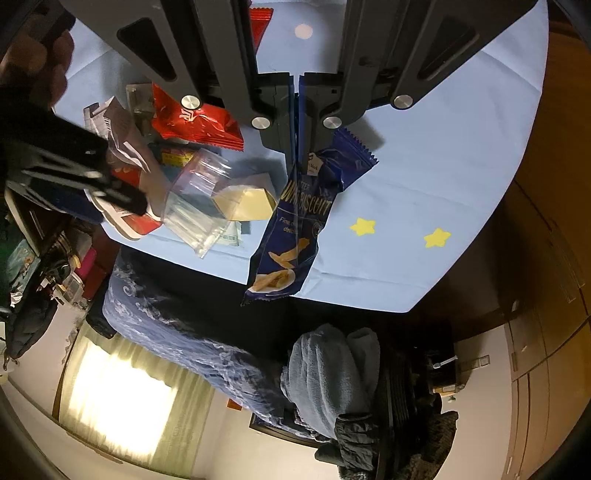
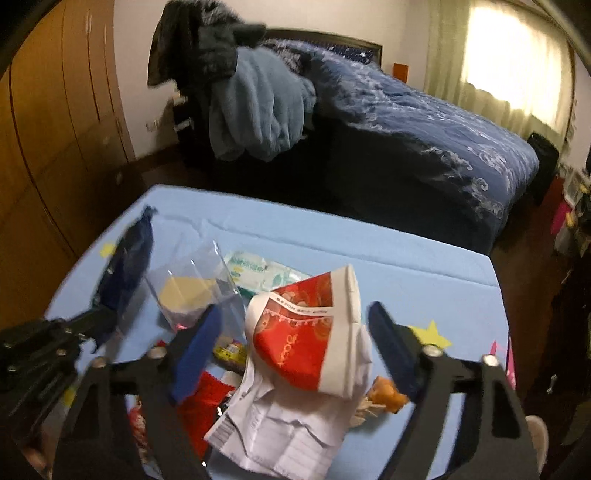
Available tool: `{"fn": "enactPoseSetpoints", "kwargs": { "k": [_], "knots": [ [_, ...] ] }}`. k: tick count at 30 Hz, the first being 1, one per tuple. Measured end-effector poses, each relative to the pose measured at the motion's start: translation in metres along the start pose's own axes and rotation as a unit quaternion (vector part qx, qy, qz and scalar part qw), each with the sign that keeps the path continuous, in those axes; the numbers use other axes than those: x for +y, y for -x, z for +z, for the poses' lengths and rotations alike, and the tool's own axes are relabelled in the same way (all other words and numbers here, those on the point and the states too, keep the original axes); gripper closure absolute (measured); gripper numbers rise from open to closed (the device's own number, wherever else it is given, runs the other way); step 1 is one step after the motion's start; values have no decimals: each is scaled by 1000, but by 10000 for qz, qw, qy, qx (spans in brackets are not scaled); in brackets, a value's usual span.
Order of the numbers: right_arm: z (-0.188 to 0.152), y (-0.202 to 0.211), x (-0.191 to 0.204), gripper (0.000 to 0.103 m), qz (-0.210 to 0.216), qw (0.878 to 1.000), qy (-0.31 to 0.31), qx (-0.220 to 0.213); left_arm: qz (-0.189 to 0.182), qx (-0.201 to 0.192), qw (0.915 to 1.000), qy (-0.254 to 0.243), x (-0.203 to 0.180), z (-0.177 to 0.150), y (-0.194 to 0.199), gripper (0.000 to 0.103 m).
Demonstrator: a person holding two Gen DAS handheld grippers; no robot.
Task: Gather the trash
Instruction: 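Grasp the blue biscuit wrapper with the left tool while the right tool grasps the red paper cup, then carry the wrapper and cup to the white wastebasket with both tools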
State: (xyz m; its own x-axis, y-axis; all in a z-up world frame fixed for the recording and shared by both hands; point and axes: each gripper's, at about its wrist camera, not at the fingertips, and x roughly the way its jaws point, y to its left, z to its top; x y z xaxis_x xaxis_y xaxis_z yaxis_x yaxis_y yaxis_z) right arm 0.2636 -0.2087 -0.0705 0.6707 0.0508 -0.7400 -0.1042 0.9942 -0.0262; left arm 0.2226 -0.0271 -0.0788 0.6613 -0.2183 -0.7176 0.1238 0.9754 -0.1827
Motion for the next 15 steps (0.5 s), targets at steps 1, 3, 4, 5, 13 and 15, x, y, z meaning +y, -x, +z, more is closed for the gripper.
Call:
{"fn": "enactPoseSetpoints", "kwargs": {
  "k": [1, 3, 4, 5, 13, 15],
  "knots": [
    [0, -5, 3, 27, -79, 9999, 74, 69, -3, -4, 10000, 0, 0, 0, 0, 102],
    [-1, -11, 5, 28, -208, 9995, 161, 161, -27, -17, 10000, 16, 2, 0, 1, 102],
    [-2, -13, 5, 35, -213, 9994, 180, 182, -34, -19, 10000, 17, 2, 1, 1, 102],
    [-2, -15, 4, 36, -224, 9993, 203, 210, -33, -22, 10000, 16, 2, 1, 1, 102],
    [-10, 18, -10, 36, 188, 9997, -16, -177, -91, -110, 9999, 39, 1, 0, 10, 102],
    [-12, 32, -13, 36, 292, 9992, -70, -265, -140, -139, 9998, 35, 1, -1, 16, 102]
  ]
}}
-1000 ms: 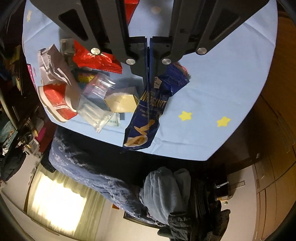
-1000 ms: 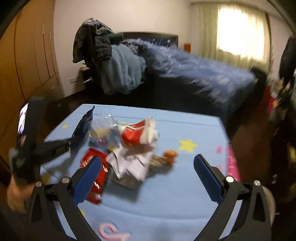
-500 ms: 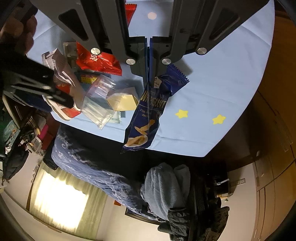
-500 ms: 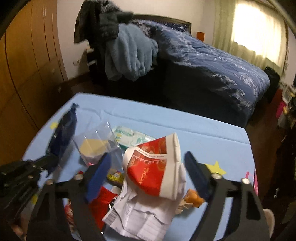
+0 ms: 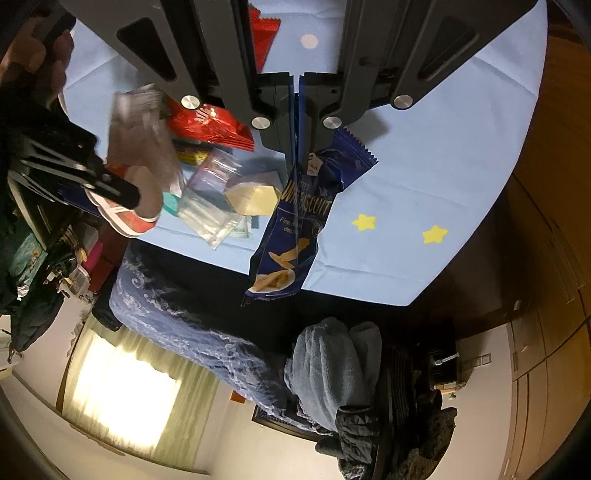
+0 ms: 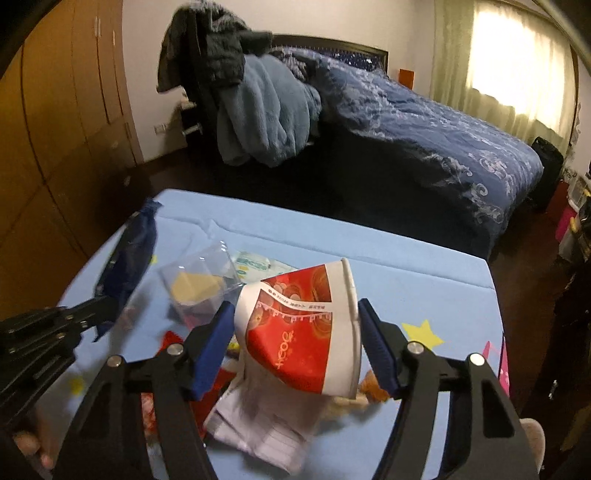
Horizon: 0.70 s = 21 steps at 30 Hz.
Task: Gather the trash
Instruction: 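Carry the wrapper and cup to the white wastebasket with both tools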
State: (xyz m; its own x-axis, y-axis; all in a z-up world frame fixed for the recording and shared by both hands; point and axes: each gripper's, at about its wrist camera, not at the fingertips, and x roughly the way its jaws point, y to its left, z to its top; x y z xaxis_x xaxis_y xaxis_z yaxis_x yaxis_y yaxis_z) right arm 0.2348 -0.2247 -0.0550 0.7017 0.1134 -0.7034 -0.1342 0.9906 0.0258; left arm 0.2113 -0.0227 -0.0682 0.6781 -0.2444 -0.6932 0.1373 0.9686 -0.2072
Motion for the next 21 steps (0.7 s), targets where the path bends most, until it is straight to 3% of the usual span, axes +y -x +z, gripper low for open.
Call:
{"fn": "enactPoseSetpoints", "kwargs": {
  "k": [5, 12, 17, 21],
  "knots": [
    [-14, 39, -8, 36, 265, 9992, -214, -203, -174, -133, 9997, -104, -7, -7, 26, 102],
    [-62, 88, -29, 36, 524, 9958, -672, -327, -628, -253, 9965, -498, -45, -24, 64, 102],
    [-98, 122, -56, 36, 391, 9925, -1057, -482, -1191, -241, 9890, -847, -92, -37, 79, 101],
    [-133, 157, -92, 36, 59, 9867, -1487, -649, -1713, -112, 9781, -1176, -137, -45, 81, 101]
  ]
}}
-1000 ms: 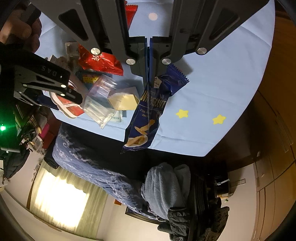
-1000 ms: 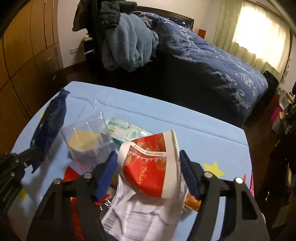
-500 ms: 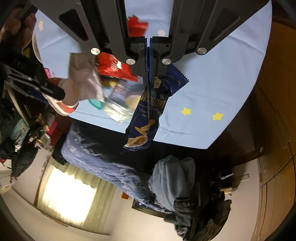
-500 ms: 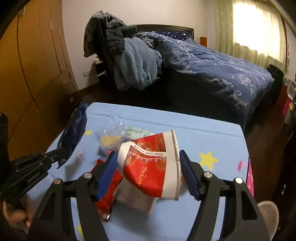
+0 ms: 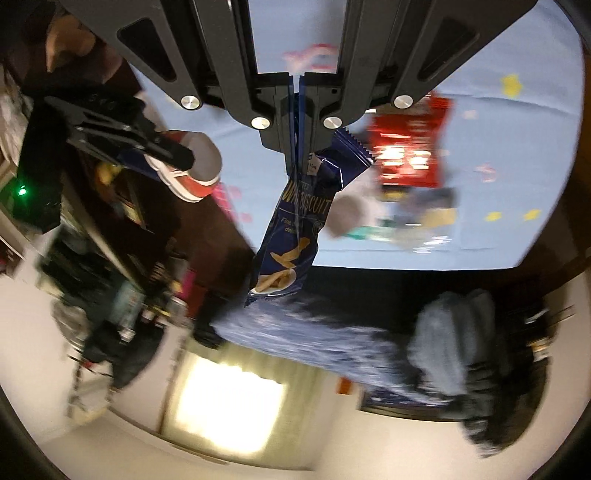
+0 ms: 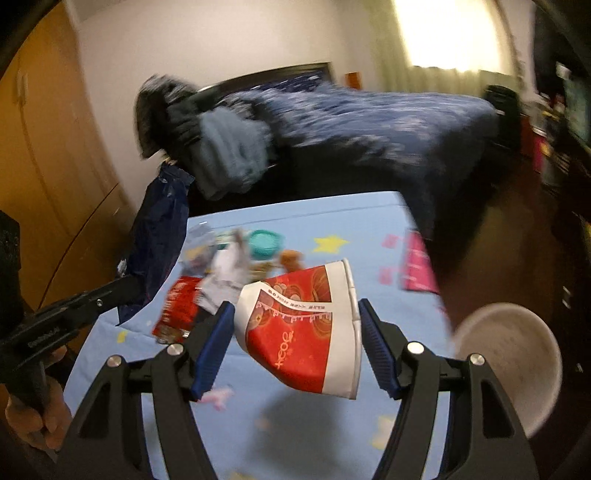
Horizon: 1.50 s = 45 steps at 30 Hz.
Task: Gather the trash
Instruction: 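Carry the wrapper and cup to the white wastebasket with both tools, then open both tools over the wastebasket and return to the table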
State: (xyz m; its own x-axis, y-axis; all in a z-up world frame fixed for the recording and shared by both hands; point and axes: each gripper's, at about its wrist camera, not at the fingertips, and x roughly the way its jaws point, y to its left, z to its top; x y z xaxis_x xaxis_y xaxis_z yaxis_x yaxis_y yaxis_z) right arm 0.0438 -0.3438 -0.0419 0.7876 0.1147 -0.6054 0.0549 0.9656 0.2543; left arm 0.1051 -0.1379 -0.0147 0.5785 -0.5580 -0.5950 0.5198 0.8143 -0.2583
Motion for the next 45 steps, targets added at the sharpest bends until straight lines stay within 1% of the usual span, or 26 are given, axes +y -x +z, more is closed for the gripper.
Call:
{"fn": "enactPoseSetpoints", "kwargs": {
  "k": [2, 4, 5, 9, 12, 16, 19, 24, 29, 33, 37, 38, 39, 41, 43, 45],
  "knots": [
    [-8, 17, -23, 35, -194, 9996, -199, -95, -283, 102, 9994, -184, -23, 2, -11, 101],
    [-16, 36, -49, 35, -479, 9978, -407, -219, -550, 240, 9974, -393, -51, 4, -25, 101],
    [-21, 47, -64, 35, -719, 9957, -502, -291, -636, 289, 9965, -467, -60, 4, -30, 101],
    [-37, 69, -105, 35, -1308, 9877, -742, -427, -968, 530, 9903, -842, -109, 2, -60, 101],
    [-50, 79, -135, 35, -1550, 9819, -991, -444, -1186, 708, 9851, -1023, -139, 0, -82, 101],
    [-64, 85, -163, 35, -1751, 9760, -1204, -466, -1365, 882, 9794, -1202, -168, -2, -105, 101],
    [-69, 83, -179, 35, -1870, 9720, -1345, -467, -1389, 999, 9763, -1324, -185, -3, -120, 101],
    [-78, 68, -204, 35, -1885, 9686, -1581, -370, -1423, 1177, 9710, -1520, -208, -9, -149, 101],
    [-86, 51, -222, 35, -1810, 9685, -1687, -281, -1454, 1293, 9689, -1530, -217, -12, -171, 101],
    [-86, 42, -228, 35, -1791, 9694, -1665, -232, -1492, 1443, 9663, -1521, -224, -14, -187, 101],
    [-85, 38, -233, 34, -1783, 9695, -1660, -251, -1462, 1480, 9661, -1526, -227, -16, -195, 92],
    [-85, 37, -234, 33, -1795, 9694, -1653, -251, -1459, 1481, 9662, -1523, -228, -16, -196, 88],
    [-85, 36, -236, 31, -1801, 9693, -1655, -243, -1455, 1484, 9664, -1510, -228, -15, -197, 81],
    [-85, 34, -239, 31, -1781, 9694, -1677, -224, -1479, 1466, 9671, -1461, -227, -14, -198, 74],
    [-85, 33, -241, 26, -1763, 9694, -1693, -218, -1483, 1406, 9685, -1422, -225, -11, -195, 69],
    [-86, 34, -240, 26, -1765, 9692, -1700, -223, -1470, 1320, 9705, -1380, -219, -8, -188, 62]
  ]
}}
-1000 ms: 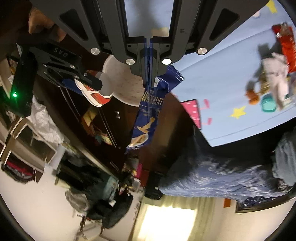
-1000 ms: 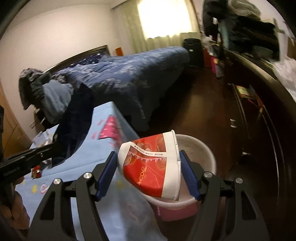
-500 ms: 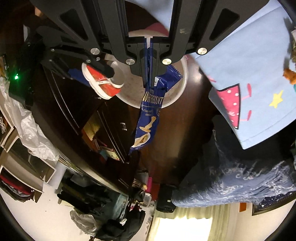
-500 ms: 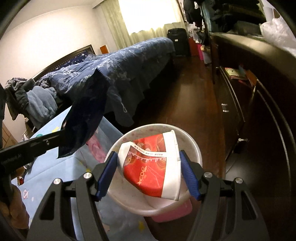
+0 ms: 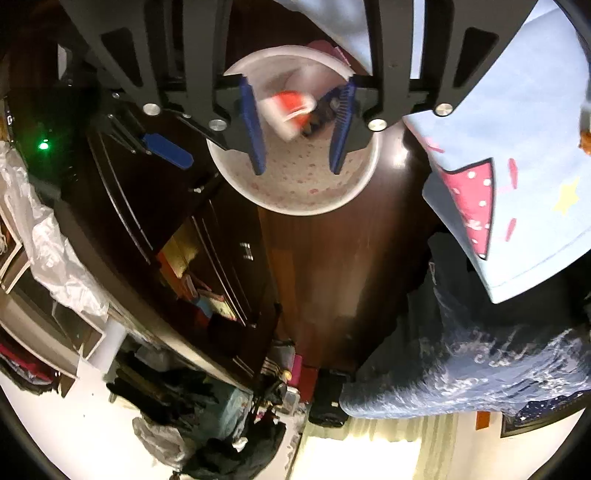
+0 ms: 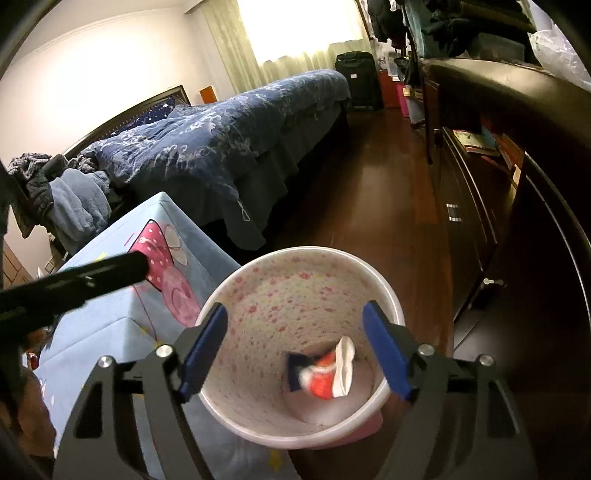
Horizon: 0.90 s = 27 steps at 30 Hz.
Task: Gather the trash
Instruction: 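Open both tools over the wastebasket and return to the table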
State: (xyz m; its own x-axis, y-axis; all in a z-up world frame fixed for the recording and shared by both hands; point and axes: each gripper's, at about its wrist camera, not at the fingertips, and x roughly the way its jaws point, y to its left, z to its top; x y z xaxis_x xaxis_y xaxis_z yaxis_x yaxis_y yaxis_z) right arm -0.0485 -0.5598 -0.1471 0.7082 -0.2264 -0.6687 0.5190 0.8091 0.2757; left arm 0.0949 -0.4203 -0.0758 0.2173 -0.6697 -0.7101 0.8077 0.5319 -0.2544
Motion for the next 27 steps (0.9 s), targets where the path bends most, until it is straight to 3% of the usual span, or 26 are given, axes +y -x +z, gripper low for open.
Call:
{"fn": "enactPoseSetpoints", "kwargs": {
  "k": [4, 6, 10, 12, 14, 20, 24, 27],
  "knots": [
    [0, 11, 9, 23, 101, 9999, 18, -63, 165, -297, 9994, 74, 9, -6, 33, 52],
    [1, 21, 22, 21, 188, 9997, 122, -139, 438, -504, 9977, 127, 17, -12, 56, 32],
    [2, 44, 56, 17, 383, 9978, 437, -333, 1123, -847, 9897, 274, 38, -31, 103, 23],
    [1, 54, 78, 16, 517, 9959, 633, -389, 1393, -968, 9845, 444, 52, -42, 126, 14],
    [-1, 64, 105, 10, 696, 9932, 842, -394, 1666, -1071, 9785, 575, 66, -54, 144, 12],
    [-10, 81, 174, 9, 1080, 9828, 1453, -372, 2680, -1115, 9515, 1024, 120, -92, 195, 7],
    [-19, 84, 220, 8, 1305, 9746, 1790, -328, 3094, -1024, 9357, 1352, 155, -114, 212, 7],
    [-24, 80, 253, 8, 1392, 9686, 2042, -264, 3231, -913, 9292, 1544, 174, -125, 215, 7]
  ]
}}
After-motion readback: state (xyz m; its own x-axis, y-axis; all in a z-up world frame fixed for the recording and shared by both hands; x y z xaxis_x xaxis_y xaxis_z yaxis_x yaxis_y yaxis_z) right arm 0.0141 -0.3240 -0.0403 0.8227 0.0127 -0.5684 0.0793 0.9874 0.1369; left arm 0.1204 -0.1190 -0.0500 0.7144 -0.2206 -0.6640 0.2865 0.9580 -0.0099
